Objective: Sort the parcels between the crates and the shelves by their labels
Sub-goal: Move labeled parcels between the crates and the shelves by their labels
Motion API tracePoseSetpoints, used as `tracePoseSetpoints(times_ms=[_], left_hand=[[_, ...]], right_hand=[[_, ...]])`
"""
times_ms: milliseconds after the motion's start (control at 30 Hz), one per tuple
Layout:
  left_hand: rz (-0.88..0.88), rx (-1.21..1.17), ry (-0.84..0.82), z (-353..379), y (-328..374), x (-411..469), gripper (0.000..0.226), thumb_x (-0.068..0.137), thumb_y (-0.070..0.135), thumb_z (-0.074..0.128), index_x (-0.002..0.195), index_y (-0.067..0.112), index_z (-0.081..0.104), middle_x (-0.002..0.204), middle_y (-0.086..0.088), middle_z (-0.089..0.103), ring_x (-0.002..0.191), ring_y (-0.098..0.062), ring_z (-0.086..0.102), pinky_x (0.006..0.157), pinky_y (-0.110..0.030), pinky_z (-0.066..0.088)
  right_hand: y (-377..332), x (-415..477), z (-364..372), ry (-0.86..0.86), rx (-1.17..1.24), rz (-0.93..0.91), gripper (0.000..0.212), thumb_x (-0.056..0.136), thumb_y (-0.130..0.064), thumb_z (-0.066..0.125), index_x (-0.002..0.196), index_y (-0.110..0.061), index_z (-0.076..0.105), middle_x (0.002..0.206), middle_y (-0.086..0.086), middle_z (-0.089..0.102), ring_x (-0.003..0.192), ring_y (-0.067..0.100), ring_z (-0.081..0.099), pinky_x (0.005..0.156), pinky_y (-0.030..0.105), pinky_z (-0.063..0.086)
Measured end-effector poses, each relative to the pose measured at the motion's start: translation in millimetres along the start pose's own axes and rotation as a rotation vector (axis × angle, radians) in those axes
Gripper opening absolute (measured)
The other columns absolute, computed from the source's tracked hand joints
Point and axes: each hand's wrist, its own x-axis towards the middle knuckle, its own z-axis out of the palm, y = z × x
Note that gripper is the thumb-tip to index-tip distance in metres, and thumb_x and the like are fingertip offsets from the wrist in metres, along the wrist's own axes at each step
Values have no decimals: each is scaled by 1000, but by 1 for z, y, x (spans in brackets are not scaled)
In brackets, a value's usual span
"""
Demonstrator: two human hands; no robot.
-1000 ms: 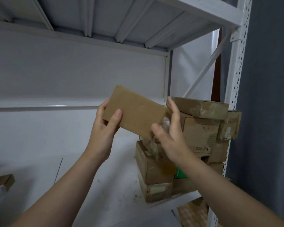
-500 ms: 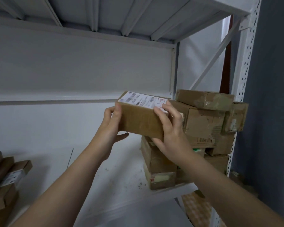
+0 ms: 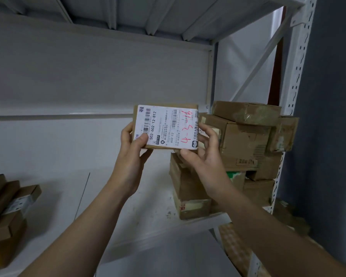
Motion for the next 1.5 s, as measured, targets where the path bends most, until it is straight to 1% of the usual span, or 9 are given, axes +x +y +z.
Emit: tracePoseSetpoints(times_ms=[333, 433, 533, 633, 833, 1033, 1267, 1367, 1500], left_hand=[[48, 137, 71, -23, 3, -27, 36, 82, 37, 51, 118, 43, 54, 111, 12, 68, 103, -8, 64, 79, -21, 52], [21, 143, 131, -39, 9, -45, 37, 81, 37, 53, 118, 36, 57, 111, 8, 69, 103, -10, 65, 78, -20, 53], [-9, 177, 285, -57, 18, -68, 37, 83, 35, 60, 119, 29, 53, 104, 8, 71, 100, -11, 66, 85, -29, 53], [-20, 192, 441, -74, 27, -93, 28, 89, 32, 62, 113, 24, 49, 98, 6, 72, 98, -15, 66, 87, -34, 51], [-8, 351, 555, -109, 52, -130, 47, 81, 32, 68, 121, 23, 46, 126, 1, 56, 114, -11, 58, 84, -34, 56], [-8, 639, 288, -148, 57, -160, 42, 90, 18, 64, 128, 24, 48, 132, 2, 53, 121, -13, 53, 95, -36, 51], [27, 1195, 210, -220, 53, -170, 42, 89, 12, 64, 128, 22, 55, 124, 3, 57, 106, -12, 58, 85, -18, 47], [81, 1550, 97, -242, 48, -169, 31, 83, 16, 69, 114, 19, 66, 111, -1, 66, 100, -25, 61, 79, -31, 42], [125, 1888, 111, -274, 41, -172, 45, 63, 18, 80, 107, 16, 69, 127, -14, 59, 120, -39, 52, 96, -55, 38]], right_hand=[[6, -11, 13, 15, 125, 81, 54, 82, -29, 62, 126, -31, 32, 105, -24, 66, 96, -3, 65, 74, 13, 51], [9, -13, 23, -35, 152, 153, 55, 77, -30, 65, 126, -36, 42, 123, -6, 57, 104, 4, 64, 81, 25, 54], [20, -25, 46, -136, 199, 262, 45, 68, -32, 70, 109, -30, 52, 114, 6, 63, 105, 22, 64, 93, 45, 52], [28, -45, 78, -206, 233, 365, 42, 65, -31, 69, 99, -24, 46, 106, 7, 60, 96, 19, 64, 89, 40, 54], [25, -74, 149, -285, 215, 441, 51, 63, -42, 72, 95, -21, 40, 110, 15, 63, 99, 24, 66, 91, 47, 53], [33, -73, 208, -190, 271, 455, 41, 89, -30, 64, 123, -34, 41, 114, 2, 62, 98, 14, 67, 77, 30, 57], [60, -81, 273, -87, 125, 485, 27, 88, -44, 62, 112, -36, 51, 93, -19, 67, 76, -14, 62, 56, 3, 43], [80, -85, 291, 24, 6, 485, 31, 88, -43, 62, 114, -32, 48, 101, -9, 68, 79, -4, 66, 58, 7, 47], [107, -90, 304, 9, -251, 554, 52, 90, -52, 53, 133, -23, 44, 118, 9, 60, 98, 23, 64, 85, 41, 55]])
